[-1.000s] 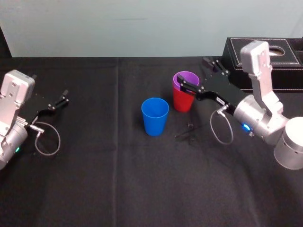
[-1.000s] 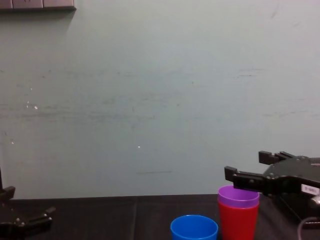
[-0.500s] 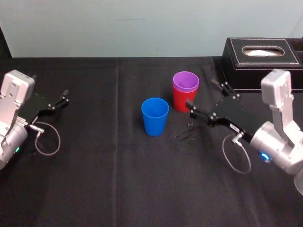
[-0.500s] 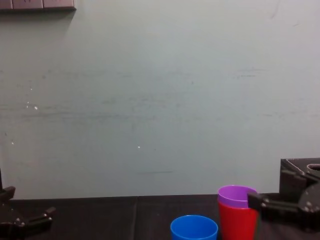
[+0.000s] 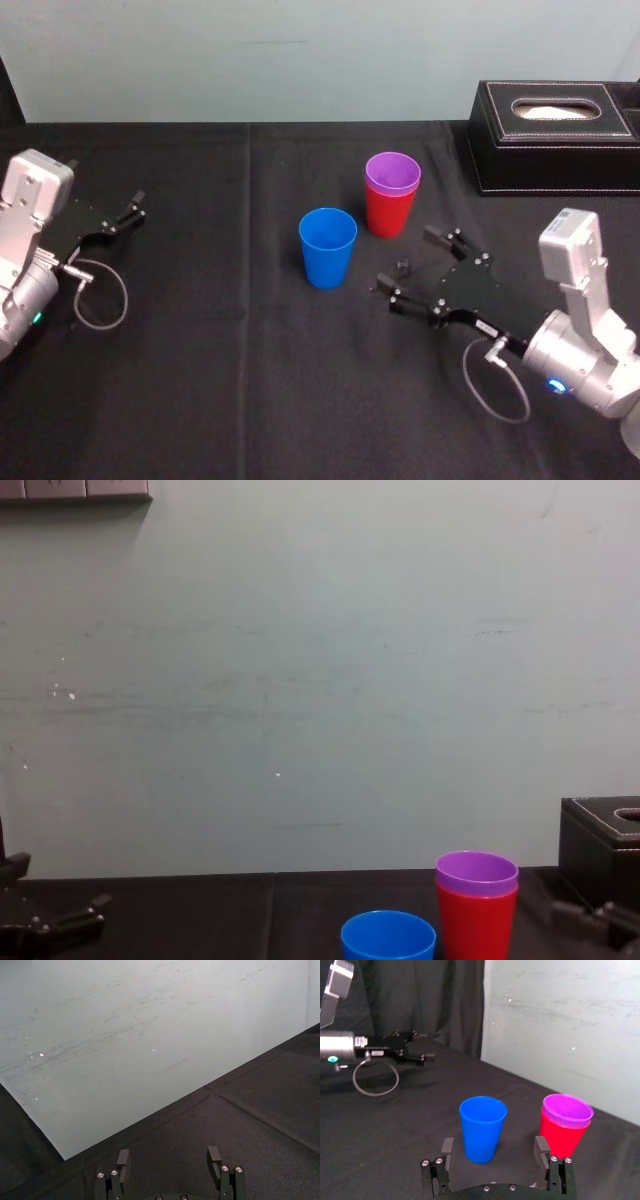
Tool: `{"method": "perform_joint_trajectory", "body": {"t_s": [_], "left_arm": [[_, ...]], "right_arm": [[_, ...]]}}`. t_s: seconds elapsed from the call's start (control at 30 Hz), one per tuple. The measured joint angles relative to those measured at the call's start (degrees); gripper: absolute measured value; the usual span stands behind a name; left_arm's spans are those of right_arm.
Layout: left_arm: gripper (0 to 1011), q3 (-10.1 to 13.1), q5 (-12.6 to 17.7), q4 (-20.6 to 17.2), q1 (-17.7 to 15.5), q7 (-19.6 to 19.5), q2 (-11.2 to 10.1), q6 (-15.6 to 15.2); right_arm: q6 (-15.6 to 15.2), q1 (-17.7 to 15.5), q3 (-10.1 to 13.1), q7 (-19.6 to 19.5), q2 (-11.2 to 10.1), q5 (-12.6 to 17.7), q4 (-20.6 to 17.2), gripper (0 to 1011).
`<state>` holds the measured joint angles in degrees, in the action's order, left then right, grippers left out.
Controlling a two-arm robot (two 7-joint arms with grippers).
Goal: Stack the three plastic cups sequentially using one hand.
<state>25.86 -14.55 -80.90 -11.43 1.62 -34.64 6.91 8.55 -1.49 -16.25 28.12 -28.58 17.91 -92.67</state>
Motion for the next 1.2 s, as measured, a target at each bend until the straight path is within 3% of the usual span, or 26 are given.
{"method": "perform_joint_trajectory", "body": {"t_s": [0.27,0.6,1.2], "left_arm": [[1005,0.0,0.0,0.0,0.0,0.0,0.0,0.0],[1005,0.0,0.0,0.0,0.0,0.0,0.0,0.0],[1004,0.0,0.0,0.0,0.0,0.0,0.0,0.0]], "right_arm": [[0.03,1.79,-2.52,0.1,1.82,-0.79,3.16,1003],[-1.72,6.32,-5.63,-1.16,5.53,-2.51,7.28,1003],[-2.82,12.51,-8.13,-3.18,10.56,-4.87,14.43,1003]]}}
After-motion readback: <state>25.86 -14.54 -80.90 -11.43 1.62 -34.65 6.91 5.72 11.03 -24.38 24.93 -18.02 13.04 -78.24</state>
